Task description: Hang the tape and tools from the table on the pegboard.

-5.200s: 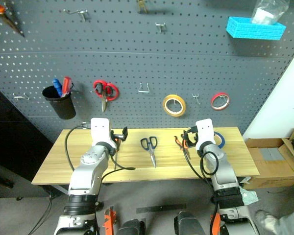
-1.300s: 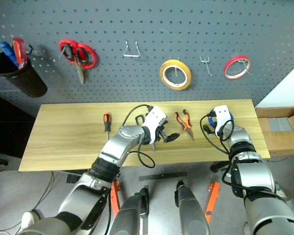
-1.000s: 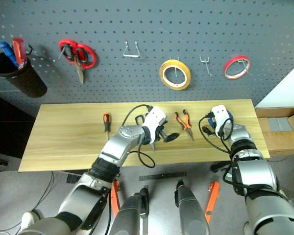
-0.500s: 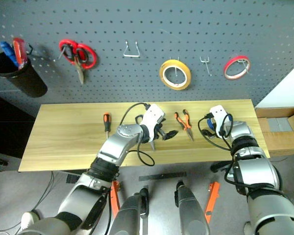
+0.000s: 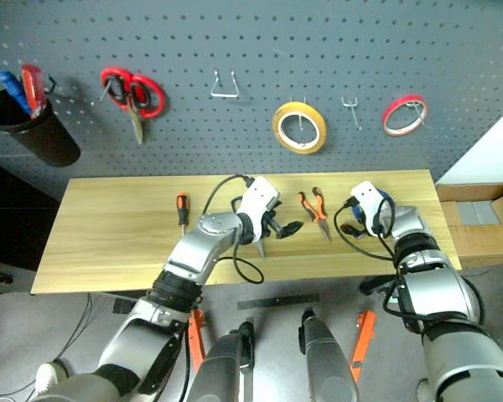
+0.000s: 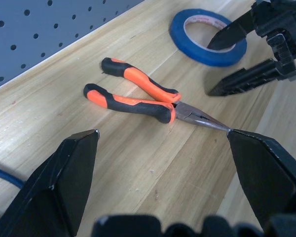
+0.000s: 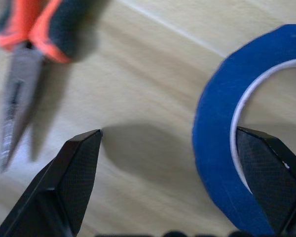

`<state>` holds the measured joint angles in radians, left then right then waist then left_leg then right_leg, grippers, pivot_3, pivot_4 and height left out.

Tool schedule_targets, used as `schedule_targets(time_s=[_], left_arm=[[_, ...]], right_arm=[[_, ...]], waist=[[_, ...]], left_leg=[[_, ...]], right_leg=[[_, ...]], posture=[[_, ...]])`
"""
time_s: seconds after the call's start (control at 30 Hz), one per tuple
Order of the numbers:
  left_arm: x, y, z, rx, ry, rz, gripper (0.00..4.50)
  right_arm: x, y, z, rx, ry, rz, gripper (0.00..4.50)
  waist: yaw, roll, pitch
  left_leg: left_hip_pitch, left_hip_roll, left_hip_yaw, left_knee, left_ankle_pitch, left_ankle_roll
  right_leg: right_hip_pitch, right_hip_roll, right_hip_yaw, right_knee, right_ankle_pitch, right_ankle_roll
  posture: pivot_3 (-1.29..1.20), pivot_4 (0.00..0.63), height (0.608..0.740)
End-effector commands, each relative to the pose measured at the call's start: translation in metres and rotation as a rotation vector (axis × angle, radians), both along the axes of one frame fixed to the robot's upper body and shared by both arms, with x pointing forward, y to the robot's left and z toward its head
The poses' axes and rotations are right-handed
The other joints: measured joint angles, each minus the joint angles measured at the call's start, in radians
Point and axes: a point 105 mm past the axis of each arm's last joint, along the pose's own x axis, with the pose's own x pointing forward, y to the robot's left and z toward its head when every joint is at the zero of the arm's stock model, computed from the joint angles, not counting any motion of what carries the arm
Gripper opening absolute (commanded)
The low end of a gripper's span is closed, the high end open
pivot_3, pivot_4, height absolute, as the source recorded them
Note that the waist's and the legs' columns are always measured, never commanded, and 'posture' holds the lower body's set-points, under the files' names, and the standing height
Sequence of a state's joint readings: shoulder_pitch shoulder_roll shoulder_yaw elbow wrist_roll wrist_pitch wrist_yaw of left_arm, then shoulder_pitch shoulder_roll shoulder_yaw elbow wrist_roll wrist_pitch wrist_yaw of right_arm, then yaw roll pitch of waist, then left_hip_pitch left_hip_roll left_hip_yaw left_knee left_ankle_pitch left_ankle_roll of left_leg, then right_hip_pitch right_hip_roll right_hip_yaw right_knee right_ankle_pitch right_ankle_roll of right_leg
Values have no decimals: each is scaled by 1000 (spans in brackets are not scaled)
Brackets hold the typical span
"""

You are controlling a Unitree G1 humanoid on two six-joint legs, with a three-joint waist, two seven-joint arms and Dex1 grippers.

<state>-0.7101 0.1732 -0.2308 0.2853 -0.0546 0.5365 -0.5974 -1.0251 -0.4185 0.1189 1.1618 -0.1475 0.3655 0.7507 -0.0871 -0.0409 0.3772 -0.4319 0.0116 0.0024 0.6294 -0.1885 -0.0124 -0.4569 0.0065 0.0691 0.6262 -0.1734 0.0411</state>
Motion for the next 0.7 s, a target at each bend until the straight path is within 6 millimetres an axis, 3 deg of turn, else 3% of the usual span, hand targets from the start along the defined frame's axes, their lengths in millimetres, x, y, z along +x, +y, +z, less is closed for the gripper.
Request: schedule_targets(time_s=[0.03,0.47,0.7], left_arm=[[2,-4,14,-18,-51,-9,4450],[1,-3,12,-14,-49,-5,4450],[2,-7,15,-18,-54,-12,4450]], right_arm=[[-16,6,-20,46,143,17,4500],[-3,-21,-20,-155,-54,-33,4500],[-13,-19,-34,-136,9,-18,4500]], waist=[[0,0,0],[3,0,0],[3,0,0]], left_leg=[[0,0,0,0,0,0],[0,-1,1,0,0,0],[0,-1,1,1,0,0]], right_leg=[[0,0,0,0,0,0],[0,-2,1,0,0,0],[0,-2,1,0,0,1]], posture=[[-32,392,740],[-33,391,740],[-31,388,740]])
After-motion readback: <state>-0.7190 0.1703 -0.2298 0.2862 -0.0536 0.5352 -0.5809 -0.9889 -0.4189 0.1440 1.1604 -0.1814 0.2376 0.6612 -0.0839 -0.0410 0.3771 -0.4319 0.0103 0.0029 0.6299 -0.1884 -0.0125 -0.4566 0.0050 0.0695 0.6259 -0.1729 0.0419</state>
